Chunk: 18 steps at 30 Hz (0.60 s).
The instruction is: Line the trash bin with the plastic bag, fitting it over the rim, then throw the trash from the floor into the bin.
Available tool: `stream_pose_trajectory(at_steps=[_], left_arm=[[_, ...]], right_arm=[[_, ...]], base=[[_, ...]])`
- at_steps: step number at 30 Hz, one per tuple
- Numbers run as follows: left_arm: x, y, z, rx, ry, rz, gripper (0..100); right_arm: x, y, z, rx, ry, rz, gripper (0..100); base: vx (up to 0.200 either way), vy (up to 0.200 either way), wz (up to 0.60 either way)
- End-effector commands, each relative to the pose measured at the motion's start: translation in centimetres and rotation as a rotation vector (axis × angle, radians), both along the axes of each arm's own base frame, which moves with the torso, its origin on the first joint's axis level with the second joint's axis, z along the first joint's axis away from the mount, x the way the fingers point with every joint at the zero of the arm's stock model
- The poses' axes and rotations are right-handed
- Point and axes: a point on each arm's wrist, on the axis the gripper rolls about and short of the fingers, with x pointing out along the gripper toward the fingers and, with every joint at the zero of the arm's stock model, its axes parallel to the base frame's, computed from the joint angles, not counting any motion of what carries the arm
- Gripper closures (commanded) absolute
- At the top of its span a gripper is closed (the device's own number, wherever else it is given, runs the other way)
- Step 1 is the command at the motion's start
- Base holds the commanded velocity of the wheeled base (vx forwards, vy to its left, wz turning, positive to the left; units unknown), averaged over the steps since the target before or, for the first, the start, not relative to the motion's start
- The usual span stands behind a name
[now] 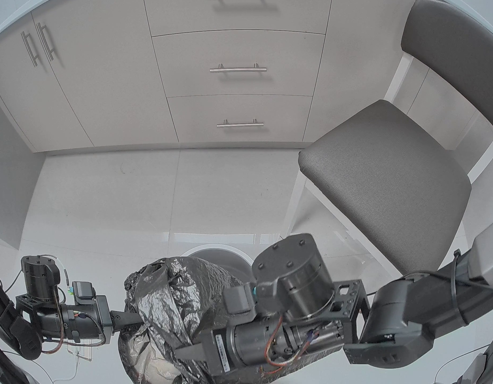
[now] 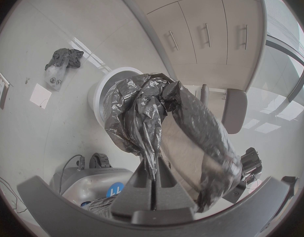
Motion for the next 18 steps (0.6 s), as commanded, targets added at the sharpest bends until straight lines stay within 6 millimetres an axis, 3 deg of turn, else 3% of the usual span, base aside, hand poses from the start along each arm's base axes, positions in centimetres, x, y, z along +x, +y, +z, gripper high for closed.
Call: stream_pose_trajectory(at_steps=[1,6,12,18], left_arm=[[1.7,0.6,-0.2,0.008,-0.016,0.044,100],[3.6,1.0,-1.2,0.094,-0.070,0.060,100],[5.4,0.8,-1.8,0.179,-0.139,0.056,100],[7.5,0.3,-1.9,0.176,-0.173,0.041,100]], right_arm=[[3.1,-0.5,0.1,0.016,-0.026,-0.075,100],[5.9,-0.3,-0.8,-0.012,-0.117,-0.155,100],[7.8,0.6,-2.4,-0.068,-0.180,-0.261,100],[9.8,0.2,-1.9,-0.061,-0.213,-0.343,100]], base=[[0.000,0.000,0.00],[0.000,0.000,0.00],[0.000,0.000,0.00],[0.000,0.000,0.00]])
